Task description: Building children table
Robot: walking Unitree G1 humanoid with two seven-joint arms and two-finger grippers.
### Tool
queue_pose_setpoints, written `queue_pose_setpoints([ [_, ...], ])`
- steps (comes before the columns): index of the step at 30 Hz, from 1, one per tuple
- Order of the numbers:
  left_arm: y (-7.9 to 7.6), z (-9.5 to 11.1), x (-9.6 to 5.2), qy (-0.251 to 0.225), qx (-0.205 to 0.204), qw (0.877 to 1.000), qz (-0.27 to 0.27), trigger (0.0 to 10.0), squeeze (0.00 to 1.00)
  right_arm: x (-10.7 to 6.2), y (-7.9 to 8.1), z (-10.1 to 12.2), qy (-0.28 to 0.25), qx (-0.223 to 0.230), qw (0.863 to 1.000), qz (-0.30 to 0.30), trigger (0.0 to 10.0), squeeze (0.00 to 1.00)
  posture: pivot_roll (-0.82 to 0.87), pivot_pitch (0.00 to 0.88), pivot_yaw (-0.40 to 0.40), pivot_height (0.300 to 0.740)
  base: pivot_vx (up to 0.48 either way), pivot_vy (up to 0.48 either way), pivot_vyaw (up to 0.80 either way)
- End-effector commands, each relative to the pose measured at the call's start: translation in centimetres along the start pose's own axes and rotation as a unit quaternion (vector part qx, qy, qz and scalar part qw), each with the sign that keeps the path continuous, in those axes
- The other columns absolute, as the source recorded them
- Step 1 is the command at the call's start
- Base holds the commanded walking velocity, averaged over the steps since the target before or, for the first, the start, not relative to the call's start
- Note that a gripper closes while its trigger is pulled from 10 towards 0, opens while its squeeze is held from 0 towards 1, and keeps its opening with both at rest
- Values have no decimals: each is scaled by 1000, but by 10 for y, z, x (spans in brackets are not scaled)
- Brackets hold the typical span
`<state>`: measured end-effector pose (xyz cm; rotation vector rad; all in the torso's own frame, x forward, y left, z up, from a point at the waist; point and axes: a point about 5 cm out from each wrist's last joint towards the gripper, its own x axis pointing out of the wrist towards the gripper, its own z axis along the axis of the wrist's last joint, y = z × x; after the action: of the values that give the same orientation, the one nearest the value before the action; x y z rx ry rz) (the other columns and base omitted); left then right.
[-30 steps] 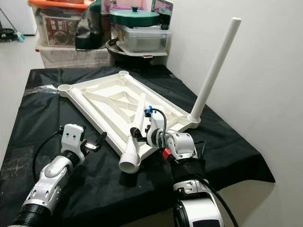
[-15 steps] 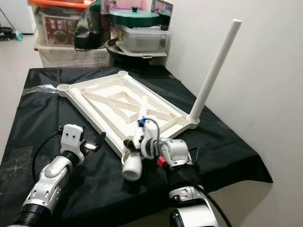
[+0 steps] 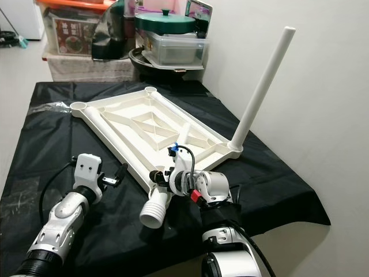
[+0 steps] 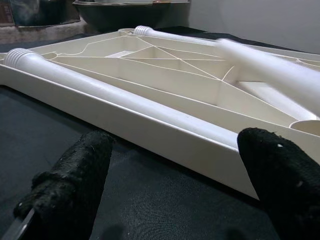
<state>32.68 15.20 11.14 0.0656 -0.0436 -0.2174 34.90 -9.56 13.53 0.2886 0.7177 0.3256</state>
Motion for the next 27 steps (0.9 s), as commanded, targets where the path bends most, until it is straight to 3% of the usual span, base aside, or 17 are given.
queue_pose_setpoints([
  [1, -1, -2, 1, 7, 5, 1000, -1, 10000, 0, 3, -11, -16, 31, 15, 999, -25, 0, 0, -18, 0, -152, 740, 0, 0, 0],
  [10, 0, -3, 2, 10, 10, 1000, 3, 10000, 0, 4, -12, -15, 25, 16, 999, -24, 0, 0, -15, 0, -150, 740, 0, 0, 0],
  [15, 1, -4, 1, 12, 11, 1000, 3, 10000, 0, 1, -10, -4, -10, 30, 999, -4, 0, 0, -8, 0, -146, 740, 0, 0, 0],
  [17, 0, -3, 1, 12, 5, 1000, -6, 10000, 0, -8, 2, 18, -71, 61, 994, 48, 0, 0, -2, 0, -141, 740, 0, 0, 0],
  [18, 0, -3, 1, 12, 5, 1000, -6, 10000, 0, -8, 2, 18, -71, 61, 994, 48, 0, 0, -2, 0, -141, 740, 0, 0, 0],
  [21, -4, -2, 1, 10, -11, 999, -33, 10000, 0, -22, 20, 47, -151, 90, 977, 121, 0, 0, -3, 0, -136, 740, 0, 0, 0],
  [23, -12, 0, 0, 5, -51, 996, -71, 10000, 0, -38, 36, 72, -215, 111, 953, 181, 0, 0, 0, 0, -132, 740, 0, 0, 0],
  [27, -15, 1, 0, 4, -61, 995, -81, 10000, 0, -42, 39, 78, -229, 114, 947, 194, 0, 0, 0, 0, -132, 740, 0, 0, 0],
])
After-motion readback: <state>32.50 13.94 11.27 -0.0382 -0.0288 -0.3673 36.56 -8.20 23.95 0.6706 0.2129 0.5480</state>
